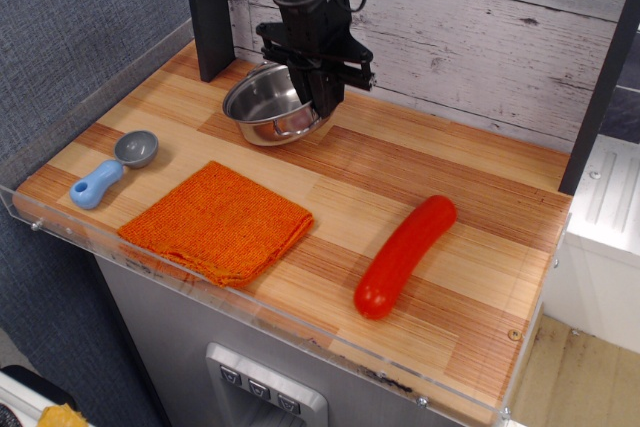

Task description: Move pan behind and slightly left of towel

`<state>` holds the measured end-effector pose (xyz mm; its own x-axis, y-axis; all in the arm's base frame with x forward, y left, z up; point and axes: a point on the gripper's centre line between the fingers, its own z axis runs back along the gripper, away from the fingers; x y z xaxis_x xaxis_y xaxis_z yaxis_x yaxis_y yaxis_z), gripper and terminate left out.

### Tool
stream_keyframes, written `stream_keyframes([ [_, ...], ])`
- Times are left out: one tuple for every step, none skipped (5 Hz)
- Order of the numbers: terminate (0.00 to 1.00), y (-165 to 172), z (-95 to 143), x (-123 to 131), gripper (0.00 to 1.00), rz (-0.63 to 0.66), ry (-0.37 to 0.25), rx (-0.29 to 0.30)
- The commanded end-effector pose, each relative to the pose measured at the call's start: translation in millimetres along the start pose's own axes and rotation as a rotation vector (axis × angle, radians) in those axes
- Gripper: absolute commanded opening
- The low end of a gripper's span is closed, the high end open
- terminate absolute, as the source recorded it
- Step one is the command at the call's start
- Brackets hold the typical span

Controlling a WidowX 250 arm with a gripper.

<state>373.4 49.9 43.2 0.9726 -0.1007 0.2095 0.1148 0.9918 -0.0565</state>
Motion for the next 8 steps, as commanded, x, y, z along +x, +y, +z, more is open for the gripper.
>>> stream_keyframes([
  [0.00,0,2,2,1.00,-0.018,0.014,-0.002],
  [0.00,0,16,10,1.00,-0.019,-0.035,-0.005],
  [0.00,9,54,21,1.00,0.028,-0.155,0.013],
  [0.00,0,91,20,1.00,0.027,-0.240,0.056],
  [0.00,-22,96,5,1.00,0.007,-0.214,0.057],
  [0.00,-29,85,-6,1.00,0.004,-0.152,0.064],
  [0.00,-28,81,-14,1.00,0.020,-0.111,0.058],
  [0.00,-25,77,-21,1.00,0.050,-0.070,0.049],
])
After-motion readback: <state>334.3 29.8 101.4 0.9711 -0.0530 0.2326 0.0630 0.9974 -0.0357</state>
